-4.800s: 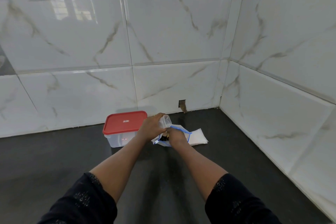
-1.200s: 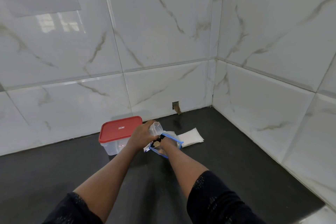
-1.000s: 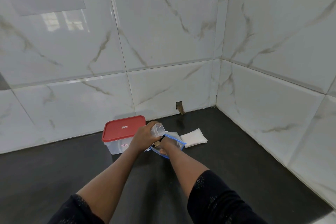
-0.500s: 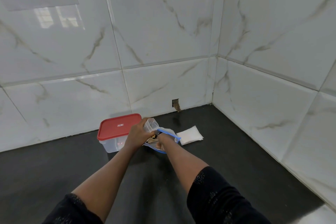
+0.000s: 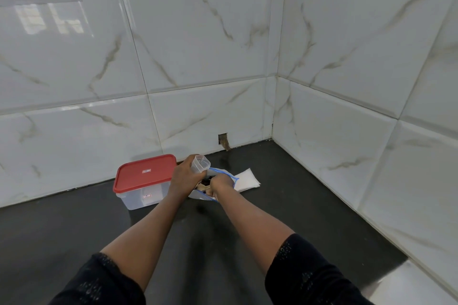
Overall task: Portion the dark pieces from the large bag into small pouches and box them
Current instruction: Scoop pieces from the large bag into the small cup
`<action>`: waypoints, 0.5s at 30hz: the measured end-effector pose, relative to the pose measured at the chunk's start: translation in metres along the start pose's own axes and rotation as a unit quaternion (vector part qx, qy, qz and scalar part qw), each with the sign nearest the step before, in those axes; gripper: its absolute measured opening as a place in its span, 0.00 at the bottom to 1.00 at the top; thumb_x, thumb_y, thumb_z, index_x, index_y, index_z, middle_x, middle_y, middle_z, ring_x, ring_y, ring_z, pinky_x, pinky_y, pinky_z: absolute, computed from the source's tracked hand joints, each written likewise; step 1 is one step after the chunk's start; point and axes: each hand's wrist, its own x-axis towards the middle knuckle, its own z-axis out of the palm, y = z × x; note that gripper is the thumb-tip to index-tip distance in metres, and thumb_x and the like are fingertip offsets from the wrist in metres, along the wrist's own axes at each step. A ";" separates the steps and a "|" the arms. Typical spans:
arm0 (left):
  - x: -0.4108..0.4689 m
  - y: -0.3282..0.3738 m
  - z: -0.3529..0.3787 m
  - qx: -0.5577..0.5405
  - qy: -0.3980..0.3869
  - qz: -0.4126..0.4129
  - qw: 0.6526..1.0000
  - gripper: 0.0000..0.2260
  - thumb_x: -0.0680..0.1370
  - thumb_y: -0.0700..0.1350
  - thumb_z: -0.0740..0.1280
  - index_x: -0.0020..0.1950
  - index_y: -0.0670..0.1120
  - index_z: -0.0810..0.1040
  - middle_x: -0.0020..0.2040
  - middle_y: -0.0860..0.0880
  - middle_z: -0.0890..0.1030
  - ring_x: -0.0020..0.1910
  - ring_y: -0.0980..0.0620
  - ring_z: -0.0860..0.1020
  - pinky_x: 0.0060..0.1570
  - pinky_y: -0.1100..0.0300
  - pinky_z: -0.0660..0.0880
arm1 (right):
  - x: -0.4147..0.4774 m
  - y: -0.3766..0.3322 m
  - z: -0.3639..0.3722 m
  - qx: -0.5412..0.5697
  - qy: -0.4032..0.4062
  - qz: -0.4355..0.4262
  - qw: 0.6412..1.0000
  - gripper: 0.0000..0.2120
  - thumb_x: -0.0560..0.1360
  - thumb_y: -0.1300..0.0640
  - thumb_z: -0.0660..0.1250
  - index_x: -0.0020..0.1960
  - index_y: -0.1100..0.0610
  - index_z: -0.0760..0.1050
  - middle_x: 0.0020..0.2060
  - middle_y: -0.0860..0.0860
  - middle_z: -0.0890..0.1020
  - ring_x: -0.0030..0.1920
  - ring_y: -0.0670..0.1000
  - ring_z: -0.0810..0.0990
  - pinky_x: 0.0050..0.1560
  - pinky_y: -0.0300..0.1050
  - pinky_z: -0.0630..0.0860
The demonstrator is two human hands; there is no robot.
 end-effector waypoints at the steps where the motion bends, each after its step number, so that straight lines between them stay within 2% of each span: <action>1: 0.001 0.002 0.001 -0.001 0.000 -0.002 1.000 0.18 0.72 0.42 0.70 0.60 0.45 0.74 0.49 0.51 0.78 0.47 0.51 0.75 0.47 0.61 0.70 | -0.002 -0.002 -0.002 -0.004 -0.003 -0.018 1.000 0.11 0.81 0.63 0.53 0.59 0.60 0.71 0.34 0.53 0.70 0.29 0.49 0.67 0.19 0.34 0.68; 3: 0.002 0.005 0.005 -0.015 -0.001 -0.007 1.000 0.18 0.71 0.41 0.70 0.60 0.45 0.75 0.50 0.50 0.80 0.48 0.49 0.76 0.48 0.59 0.71 | -0.004 -0.005 -0.010 -0.035 -0.008 -0.058 0.998 0.15 0.81 0.63 0.55 0.65 0.63 0.70 0.35 0.51 0.71 0.31 0.47 0.69 0.26 0.36 0.73; 4: 0.003 0.006 0.007 -0.020 0.000 -0.009 1.000 0.18 0.70 0.41 0.70 0.59 0.46 0.75 0.50 0.49 0.80 0.48 0.48 0.77 0.48 0.58 0.72 | -0.005 -0.007 -0.013 -0.058 0.002 -0.061 0.996 0.16 0.80 0.63 0.55 0.66 0.64 0.69 0.38 0.52 0.75 0.30 0.47 0.69 0.24 0.34 0.72; 6: 0.004 0.009 0.012 -0.024 0.003 -0.008 1.000 0.18 0.71 0.43 0.71 0.59 0.47 0.75 0.51 0.48 0.81 0.49 0.49 0.77 0.49 0.58 0.73 | -0.001 -0.010 -0.021 -0.125 0.035 -0.066 0.989 0.15 0.79 0.65 0.56 0.65 0.65 0.70 0.48 0.58 0.79 0.29 0.48 0.69 0.14 0.30 0.64; 7: 0.003 0.010 0.014 -0.027 0.004 -0.008 1.000 0.18 0.71 0.43 0.71 0.59 0.47 0.75 0.50 0.48 0.81 0.49 0.49 0.77 0.49 0.58 0.72 | -0.003 -0.012 -0.024 -0.156 0.050 -0.071 0.984 0.15 0.79 0.65 0.58 0.65 0.65 0.71 0.51 0.59 0.79 0.30 0.48 0.72 0.15 0.28 0.64; 8: 0.003 0.011 0.016 -0.030 0.003 -0.010 0.999 0.18 0.70 0.44 0.71 0.59 0.47 0.75 0.50 0.48 0.81 0.48 0.49 0.77 0.48 0.58 0.72 | -0.003 -0.012 -0.028 -0.176 0.063 -0.080 0.979 0.15 0.78 0.65 0.60 0.65 0.64 0.70 0.56 0.58 0.78 0.35 0.49 0.76 0.22 0.26 0.68; 9: 0.002 0.010 0.018 -0.032 0.001 -0.012 0.999 0.18 0.70 0.44 0.71 0.59 0.47 0.75 0.50 0.49 0.81 0.48 0.50 0.77 0.47 0.59 0.71 | 0.000 -0.013 -0.032 -0.180 0.078 -0.083 0.977 0.16 0.77 0.65 0.61 0.65 0.64 0.70 0.59 0.58 0.78 0.44 0.51 0.80 0.34 0.27 0.73; 10: 0.002 0.011 0.020 -0.034 -0.003 -0.014 0.999 0.17 0.71 0.44 0.71 0.59 0.47 0.75 0.49 0.49 0.81 0.48 0.50 0.77 0.46 0.60 0.70 | 0.003 -0.012 -0.036 -0.187 0.092 -0.089 0.974 0.16 0.77 0.65 0.61 0.64 0.63 0.71 0.61 0.58 0.77 0.53 0.52 0.81 0.44 0.33 0.75; 11: 0.001 0.011 0.021 -0.033 -0.006 -0.014 0.999 0.17 0.71 0.45 0.71 0.58 0.46 0.75 0.49 0.48 0.81 0.47 0.51 0.77 0.46 0.60 0.69 | 0.002 -0.012 -0.038 -0.196 0.098 -0.093 0.971 0.15 0.77 0.63 0.61 0.64 0.62 0.71 0.60 0.58 0.77 0.57 0.54 0.79 0.49 0.38 0.75; 13: 0.001 0.013 0.023 -0.036 -0.006 -0.014 0.999 0.16 0.71 0.44 0.71 0.57 0.46 0.75 0.49 0.48 0.81 0.46 0.51 0.76 0.45 0.61 0.68 | 0.003 -0.012 -0.040 -0.188 0.107 -0.106 0.971 0.14 0.77 0.61 0.60 0.61 0.62 0.73 0.59 0.58 0.78 0.57 0.56 0.80 0.54 0.43 0.77; 15: 0.002 0.015 0.023 -0.041 -0.001 -0.019 0.999 0.16 0.71 0.43 0.71 0.58 0.46 0.75 0.49 0.47 0.81 0.46 0.52 0.76 0.43 0.62 0.68 | 0.006 -0.017 -0.044 -0.175 0.125 -0.108 0.971 0.13 0.76 0.61 0.59 0.57 0.63 0.76 0.55 0.60 0.80 0.52 0.57 0.82 0.53 0.49 0.80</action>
